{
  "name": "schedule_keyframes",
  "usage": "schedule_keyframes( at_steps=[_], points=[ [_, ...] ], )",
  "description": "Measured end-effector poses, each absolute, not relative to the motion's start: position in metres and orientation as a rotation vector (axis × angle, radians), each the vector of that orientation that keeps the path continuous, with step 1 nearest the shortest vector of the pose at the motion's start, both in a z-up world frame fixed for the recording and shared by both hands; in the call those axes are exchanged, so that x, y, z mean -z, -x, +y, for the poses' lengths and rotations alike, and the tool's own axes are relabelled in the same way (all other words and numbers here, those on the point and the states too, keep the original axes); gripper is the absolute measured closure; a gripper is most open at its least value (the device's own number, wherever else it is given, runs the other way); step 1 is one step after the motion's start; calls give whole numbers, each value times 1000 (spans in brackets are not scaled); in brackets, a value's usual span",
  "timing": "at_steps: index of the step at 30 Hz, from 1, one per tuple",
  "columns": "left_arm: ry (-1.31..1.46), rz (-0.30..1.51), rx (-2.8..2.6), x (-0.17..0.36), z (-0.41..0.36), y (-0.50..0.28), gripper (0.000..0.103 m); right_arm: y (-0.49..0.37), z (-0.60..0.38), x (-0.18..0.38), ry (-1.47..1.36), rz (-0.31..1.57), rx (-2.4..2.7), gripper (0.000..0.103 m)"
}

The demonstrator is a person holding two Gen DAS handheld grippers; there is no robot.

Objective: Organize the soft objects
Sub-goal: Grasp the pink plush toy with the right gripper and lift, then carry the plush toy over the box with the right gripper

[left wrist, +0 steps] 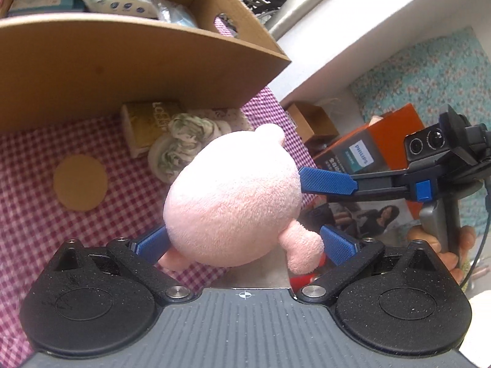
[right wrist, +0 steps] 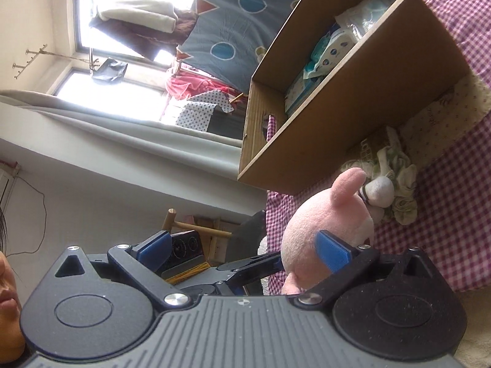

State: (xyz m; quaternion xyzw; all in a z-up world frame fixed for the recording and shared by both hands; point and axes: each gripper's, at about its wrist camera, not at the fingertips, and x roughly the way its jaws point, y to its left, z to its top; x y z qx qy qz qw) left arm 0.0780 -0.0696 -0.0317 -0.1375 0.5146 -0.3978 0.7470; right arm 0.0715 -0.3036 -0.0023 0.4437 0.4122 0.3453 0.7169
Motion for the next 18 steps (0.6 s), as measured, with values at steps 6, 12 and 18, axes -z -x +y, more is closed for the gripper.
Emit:
schedule_keyframes(
  at_steps=[6, 12, 18],
  points=[
    [449, 1131, 766, 49, -26, -84, 1, -111, -259, 11, -956, 968, -811, 1],
    [456, 1096, 641, 54, -5, -94, 1, -137, -230, 19, -906, 1001, -811, 1],
    [419, 1052, 584, 59, 5, -97, 15, -140, -228, 12, -784, 980, -746, 2]
  ],
)
